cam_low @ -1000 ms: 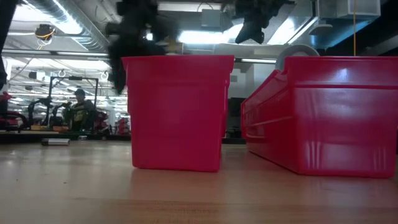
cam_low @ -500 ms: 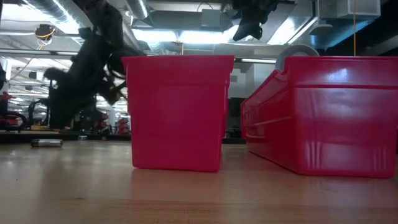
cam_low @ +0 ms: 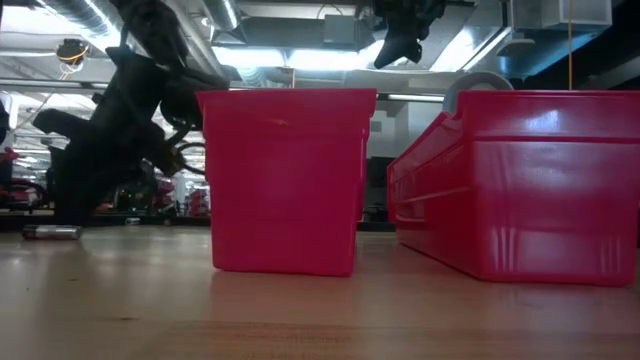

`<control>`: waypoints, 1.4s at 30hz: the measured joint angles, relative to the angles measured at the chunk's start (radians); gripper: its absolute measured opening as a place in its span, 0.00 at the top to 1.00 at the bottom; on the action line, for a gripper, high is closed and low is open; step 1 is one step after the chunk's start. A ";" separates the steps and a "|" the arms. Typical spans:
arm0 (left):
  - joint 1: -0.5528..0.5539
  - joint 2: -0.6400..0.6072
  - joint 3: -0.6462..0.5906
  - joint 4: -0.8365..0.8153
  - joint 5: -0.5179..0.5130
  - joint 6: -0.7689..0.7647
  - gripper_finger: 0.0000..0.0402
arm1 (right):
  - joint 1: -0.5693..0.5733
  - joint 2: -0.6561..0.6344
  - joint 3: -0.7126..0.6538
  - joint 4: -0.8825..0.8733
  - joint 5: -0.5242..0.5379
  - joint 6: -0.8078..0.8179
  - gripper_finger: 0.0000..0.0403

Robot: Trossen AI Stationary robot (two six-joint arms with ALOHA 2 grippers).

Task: Sort batteries
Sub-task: Put the silver battery into the right red bin

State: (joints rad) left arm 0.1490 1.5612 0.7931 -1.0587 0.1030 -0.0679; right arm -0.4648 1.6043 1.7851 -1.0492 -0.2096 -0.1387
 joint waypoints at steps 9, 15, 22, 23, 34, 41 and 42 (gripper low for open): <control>-0.185 -0.005 -0.102 0.183 0.058 -0.189 0.61 | 0.000 0.000 0.000 -0.009 0.001 0.000 0.99; -0.264 -0.009 -0.116 0.200 -0.052 -0.225 0.68 | 0.000 0.000 0.000 -0.006 0.019 -0.009 0.99; -0.272 -0.008 -0.114 0.207 -0.066 -0.225 0.91 | 0.000 0.000 0.000 0.011 0.019 -0.023 0.99; -0.268 -0.008 -0.111 0.205 -0.065 -0.216 0.91 | 0.000 0.000 0.000 0.011 0.019 -0.023 0.99; -0.172 -0.169 -0.040 0.195 -0.082 -0.182 0.91 | 0.000 0.000 0.000 0.010 0.019 -0.059 0.99; -0.079 -0.241 0.092 0.300 -0.089 -0.150 0.91 | -0.003 0.000 0.000 0.011 0.089 -0.076 0.99; -0.065 -0.242 0.118 0.340 -0.088 -0.140 0.91 | -0.007 0.000 0.000 0.011 0.101 -0.077 0.99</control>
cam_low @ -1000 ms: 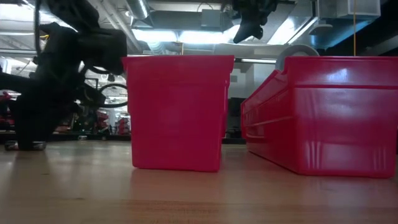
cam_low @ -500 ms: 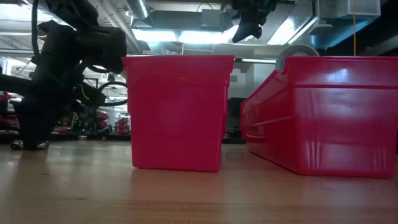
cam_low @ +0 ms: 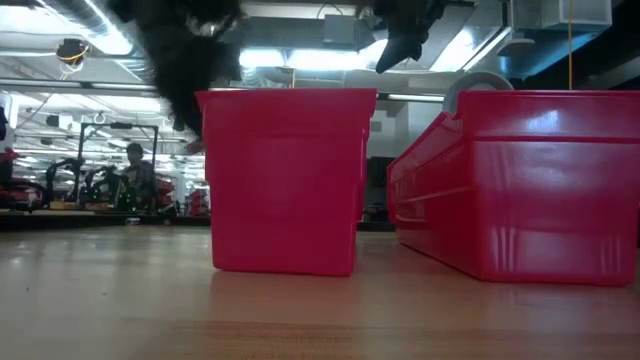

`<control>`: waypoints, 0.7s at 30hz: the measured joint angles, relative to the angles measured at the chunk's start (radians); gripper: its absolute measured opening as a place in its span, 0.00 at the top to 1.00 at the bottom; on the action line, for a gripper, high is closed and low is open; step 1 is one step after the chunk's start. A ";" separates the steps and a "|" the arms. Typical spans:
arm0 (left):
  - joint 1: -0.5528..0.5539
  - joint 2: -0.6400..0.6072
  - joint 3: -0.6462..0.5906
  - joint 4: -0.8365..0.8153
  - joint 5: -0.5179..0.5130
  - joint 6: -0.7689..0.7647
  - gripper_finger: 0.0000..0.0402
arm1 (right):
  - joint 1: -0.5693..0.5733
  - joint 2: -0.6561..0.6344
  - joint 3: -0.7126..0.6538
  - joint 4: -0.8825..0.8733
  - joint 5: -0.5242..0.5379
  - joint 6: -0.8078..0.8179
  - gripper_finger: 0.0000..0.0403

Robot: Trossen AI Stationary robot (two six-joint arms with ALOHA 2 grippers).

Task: Sort batteries
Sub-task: Put the silver battery into the right red bin

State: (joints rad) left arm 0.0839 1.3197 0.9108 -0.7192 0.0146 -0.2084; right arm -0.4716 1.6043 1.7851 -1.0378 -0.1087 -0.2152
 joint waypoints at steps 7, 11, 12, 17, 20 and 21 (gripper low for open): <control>0.116 0.032 0.105 0.393 0.006 0.029 0.91 | -0.033 -0.005 0.000 0.019 0.013 0.030 0.99; 0.167 0.103 0.139 0.584 0.096 0.025 0.91 | -0.066 -0.028 0.000 0.017 0.003 0.081 0.99; 0.172 0.133 0.153 0.620 0.115 0.026 0.91 | -0.072 -0.037 0.000 0.017 0.001 0.092 0.99; 0.155 0.325 0.350 0.688 0.194 0.090 0.91 | -0.086 -0.098 0.000 0.020 -0.006 0.117 0.99; 0.143 0.448 0.488 0.642 0.275 0.156 0.91 | -0.086 -0.135 0.000 0.020 -0.007 0.138 0.99; 0.145 0.484 0.524 0.640 0.312 0.165 0.91 | -0.086 -0.146 0.000 0.019 -0.007 0.144 0.99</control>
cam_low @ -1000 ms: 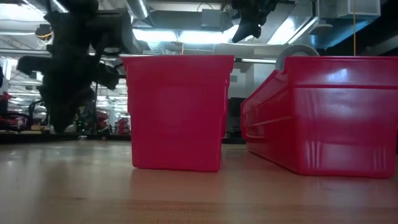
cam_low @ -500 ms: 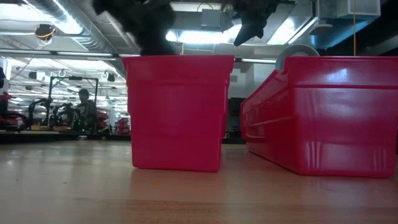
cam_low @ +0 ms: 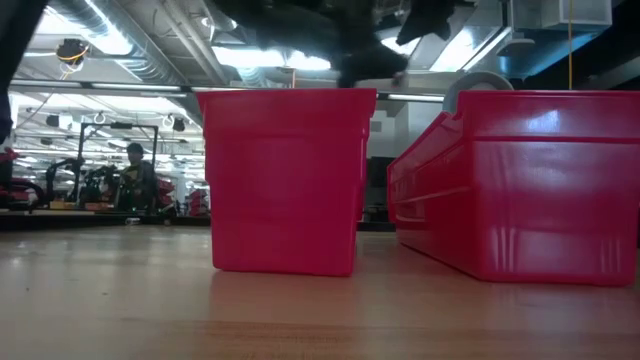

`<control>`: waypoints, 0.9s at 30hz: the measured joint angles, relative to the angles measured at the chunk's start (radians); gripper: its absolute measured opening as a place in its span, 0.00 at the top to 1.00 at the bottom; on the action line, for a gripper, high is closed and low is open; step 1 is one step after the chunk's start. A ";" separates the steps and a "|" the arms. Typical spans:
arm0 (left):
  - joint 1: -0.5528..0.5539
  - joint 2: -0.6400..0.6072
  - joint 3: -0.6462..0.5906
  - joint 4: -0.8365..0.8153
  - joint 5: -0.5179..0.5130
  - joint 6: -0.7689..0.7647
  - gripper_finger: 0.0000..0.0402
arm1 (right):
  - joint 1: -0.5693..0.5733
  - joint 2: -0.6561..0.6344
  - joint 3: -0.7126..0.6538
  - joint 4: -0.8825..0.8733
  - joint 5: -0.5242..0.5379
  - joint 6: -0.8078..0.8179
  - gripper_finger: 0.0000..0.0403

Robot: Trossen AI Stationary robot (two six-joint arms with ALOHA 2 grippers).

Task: Sort batteries
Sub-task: Put the silver battery into the right red bin

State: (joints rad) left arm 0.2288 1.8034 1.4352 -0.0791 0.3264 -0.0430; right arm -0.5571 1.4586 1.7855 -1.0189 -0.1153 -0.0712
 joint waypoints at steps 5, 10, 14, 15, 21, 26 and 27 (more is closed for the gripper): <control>0.016 0.138 0.112 0.019 0.075 -0.073 0.91 | 0.000 -0.032 0.000 -0.008 0.001 0.044 0.99; -0.010 0.253 0.151 0.010 0.133 -0.232 0.91 | 0.015 -0.048 0.000 -0.055 0.016 0.090 0.99; -0.042 0.304 0.154 0.022 0.150 -0.348 0.91 | 0.058 -0.066 0.000 -0.104 0.074 0.120 0.99; -0.042 0.309 0.154 0.030 0.158 -0.361 0.91 | 0.077 -0.074 0.000 -0.109 0.089 0.129 0.99; -0.031 0.308 0.155 0.040 0.168 -0.365 0.86 | 0.181 -0.100 0.000 -0.116 0.208 0.182 0.99; -0.036 0.308 0.155 0.034 0.169 -0.350 0.70 | 0.242 -0.105 0.000 -0.126 0.270 0.215 0.99; -0.037 0.308 0.155 0.032 0.169 -0.350 0.68 | 0.250 -0.105 0.000 -0.128 0.281 0.222 0.99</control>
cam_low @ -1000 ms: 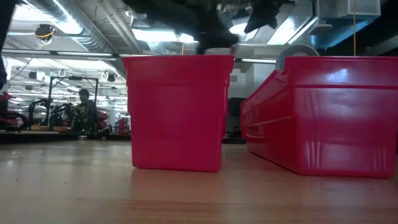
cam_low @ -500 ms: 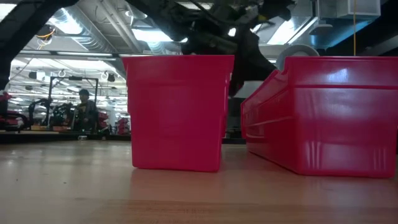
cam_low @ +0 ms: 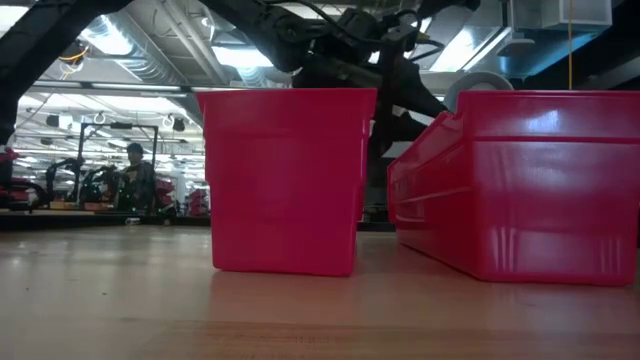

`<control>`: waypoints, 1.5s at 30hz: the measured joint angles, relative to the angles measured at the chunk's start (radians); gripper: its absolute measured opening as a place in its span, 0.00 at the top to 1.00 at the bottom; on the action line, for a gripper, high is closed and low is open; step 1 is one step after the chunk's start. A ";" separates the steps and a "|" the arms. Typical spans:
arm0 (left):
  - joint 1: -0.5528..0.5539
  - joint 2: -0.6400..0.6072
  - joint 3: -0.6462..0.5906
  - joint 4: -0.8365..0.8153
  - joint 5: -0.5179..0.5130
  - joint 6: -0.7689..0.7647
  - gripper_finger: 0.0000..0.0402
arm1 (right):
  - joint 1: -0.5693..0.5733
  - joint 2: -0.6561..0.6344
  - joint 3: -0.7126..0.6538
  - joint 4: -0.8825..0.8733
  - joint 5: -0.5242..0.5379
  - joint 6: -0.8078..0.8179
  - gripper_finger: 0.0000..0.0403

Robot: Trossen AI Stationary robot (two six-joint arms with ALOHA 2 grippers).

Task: Sort batteries
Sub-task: Put the silver battery into the right red bin, then put the black battery into the left red bin

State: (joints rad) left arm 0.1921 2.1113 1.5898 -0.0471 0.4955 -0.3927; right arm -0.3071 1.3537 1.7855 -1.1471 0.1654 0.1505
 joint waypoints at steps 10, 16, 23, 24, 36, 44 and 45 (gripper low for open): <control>0.060 -0.069 0.000 -0.045 0.000 0.067 0.58 | 0.028 0.000 0.000 -0.008 0.061 0.052 0.99; 0.133 -0.204 0.001 -0.271 -0.166 0.176 0.62 | 0.026 0.001 0.000 -0.008 0.070 0.055 0.99; 0.294 -0.327 0.000 -0.721 -0.555 0.139 0.65 | 0.026 0.003 0.000 -0.007 0.073 0.055 0.99; 0.325 -0.332 0.000 -0.773 -0.606 0.130 0.64 | 0.026 0.004 0.000 -0.007 0.074 0.054 0.99; 0.785 -0.336 -0.195 -0.901 -0.596 0.032 0.61 | 0.026 0.025 0.000 -0.006 0.078 0.029 0.99; 0.921 -0.336 -0.335 -0.758 -0.601 -0.112 0.61 | 0.025 0.026 -0.001 -0.007 0.071 -0.003 0.99; 0.927 -0.336 -0.351 -0.746 -0.600 -0.131 0.61 | 0.025 0.026 0.000 -0.007 0.072 -0.005 0.99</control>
State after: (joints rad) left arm 1.1191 1.7752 1.2383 -0.7929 -0.1048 -0.5238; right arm -0.2817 1.3800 1.7851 -1.1542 0.2378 0.1450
